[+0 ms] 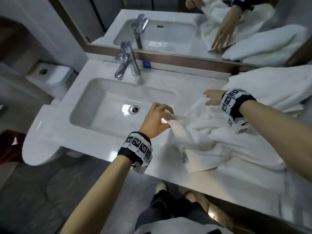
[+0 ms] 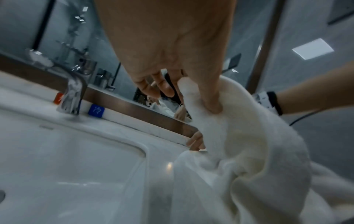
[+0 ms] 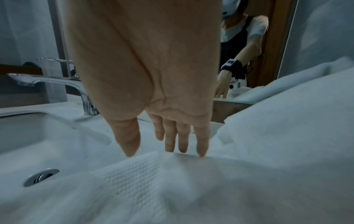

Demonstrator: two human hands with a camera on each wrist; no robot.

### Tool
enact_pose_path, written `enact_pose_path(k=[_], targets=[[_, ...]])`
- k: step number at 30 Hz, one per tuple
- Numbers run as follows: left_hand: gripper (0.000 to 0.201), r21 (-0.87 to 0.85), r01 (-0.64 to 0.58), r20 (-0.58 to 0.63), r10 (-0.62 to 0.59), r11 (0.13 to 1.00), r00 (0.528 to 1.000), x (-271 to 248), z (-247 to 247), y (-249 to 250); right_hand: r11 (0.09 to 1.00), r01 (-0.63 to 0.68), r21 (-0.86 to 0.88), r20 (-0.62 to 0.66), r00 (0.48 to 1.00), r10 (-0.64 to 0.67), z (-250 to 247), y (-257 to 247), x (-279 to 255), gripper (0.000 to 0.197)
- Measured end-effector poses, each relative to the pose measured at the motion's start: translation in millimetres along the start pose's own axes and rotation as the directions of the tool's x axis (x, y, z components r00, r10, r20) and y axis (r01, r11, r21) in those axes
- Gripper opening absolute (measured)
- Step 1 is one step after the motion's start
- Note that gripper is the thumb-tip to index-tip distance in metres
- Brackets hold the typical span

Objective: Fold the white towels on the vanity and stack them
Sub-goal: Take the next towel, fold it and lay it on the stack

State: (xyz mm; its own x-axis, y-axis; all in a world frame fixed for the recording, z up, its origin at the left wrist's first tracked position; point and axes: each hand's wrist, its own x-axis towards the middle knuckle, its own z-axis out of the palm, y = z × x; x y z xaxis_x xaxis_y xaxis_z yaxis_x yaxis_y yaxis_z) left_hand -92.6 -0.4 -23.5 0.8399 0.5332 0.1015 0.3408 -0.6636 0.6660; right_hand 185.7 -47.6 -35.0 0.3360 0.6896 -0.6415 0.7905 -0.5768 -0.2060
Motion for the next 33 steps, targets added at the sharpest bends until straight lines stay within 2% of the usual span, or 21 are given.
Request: enact_pose_path(k=[3, 5, 8, 10, 12, 14, 17, 19, 20, 21, 24, 26, 29, 33], targets=[[0.010, -0.057, 0.012, 0.093, -0.007, 0.998, 0.996, -8, 0, 0, 0.996, 0.001, -0.091, -0.023, 1.000, -0.003, 3, -12, 17, 0.053], [0.012, -0.091, 0.016, 0.157, -0.002, 0.996, 0.988, -11, -1, 1, 0.998, 0.001, -0.068, -0.004, 1.000, -0.001, 4, -17, 19, 0.059], [0.009, -0.163, 0.128, 0.179, -0.098, 0.978, 0.979, -10, -6, 0, 0.998, 0.067, -0.001, 0.043, 0.997, -0.067, 4, -14, 15, 0.055], [0.005, -0.213, 0.193, 0.171, -0.158, 0.958, 0.972, -8, -13, 0, 0.991, 0.099, 0.090, -0.036, 0.995, -0.096, -6, -10, 4, 0.047], [0.011, -0.287, 0.225, 0.155, -0.187, 0.931, 0.970, -5, -23, 1, 0.968, 0.104, 0.230, -0.184, 0.981, -0.062, -22, -1, -8, 0.040], [0.013, -0.381, 0.233, 0.109, -0.206, 0.895, 0.972, -2, -35, 2, 0.935, 0.103, 0.340, -0.378, 0.925, 0.036, -41, 16, -21, 0.036], [0.015, -0.431, 0.233, 0.018, -0.250, 0.872, 0.968, 2, -55, -1, 0.890, 0.142, 0.434, -0.598, 0.784, 0.167, -66, 46, -46, 0.034], [0.019, -0.431, 0.213, -0.020, -0.245, 0.877, 0.969, 6, -66, -5, 0.856, 0.154, 0.493, -0.674, 0.690, 0.264, -77, 60, -61, 0.036], [0.021, -0.431, 0.202, -0.036, -0.240, 0.879, 0.970, 8, -71, -6, 0.842, 0.174, 0.510, -0.699, 0.655, 0.288, -81, 65, -66, 0.037], [0.023, -0.427, 0.192, -0.049, -0.234, 0.884, 0.971, 11, -73, -5, 0.834, 0.207, 0.511, -0.715, 0.642, 0.278, -83, 67, -72, 0.038], [0.026, -0.370, 0.169, -0.064, -0.206, 0.914, 0.976, 24, -71, 0, 0.806, 0.365, 0.466, -0.698, 0.711, 0.081, -79, 60, -86, 0.038], [0.025, -0.331, 0.114, -0.041, -0.135, 0.937, 0.990, 33, -64, 7, 0.787, 0.440, 0.434, -0.663, 0.747, -0.051, -70, 49, -96, 0.037], [0.024, -0.299, -0.001, -0.015, -0.003, 0.954, 1.000, 46, -53, 21, 0.740, 0.529, 0.416, -0.615, 0.763, -0.199, -52, 31, -110, 0.034], [0.019, -0.241, -0.045, 0.012, 0.049, 0.969, 0.999, 64, -44, 32, 0.695, 0.583, 0.422, -0.523, 0.782, -0.338, -25, 17, -126, 0.033]])
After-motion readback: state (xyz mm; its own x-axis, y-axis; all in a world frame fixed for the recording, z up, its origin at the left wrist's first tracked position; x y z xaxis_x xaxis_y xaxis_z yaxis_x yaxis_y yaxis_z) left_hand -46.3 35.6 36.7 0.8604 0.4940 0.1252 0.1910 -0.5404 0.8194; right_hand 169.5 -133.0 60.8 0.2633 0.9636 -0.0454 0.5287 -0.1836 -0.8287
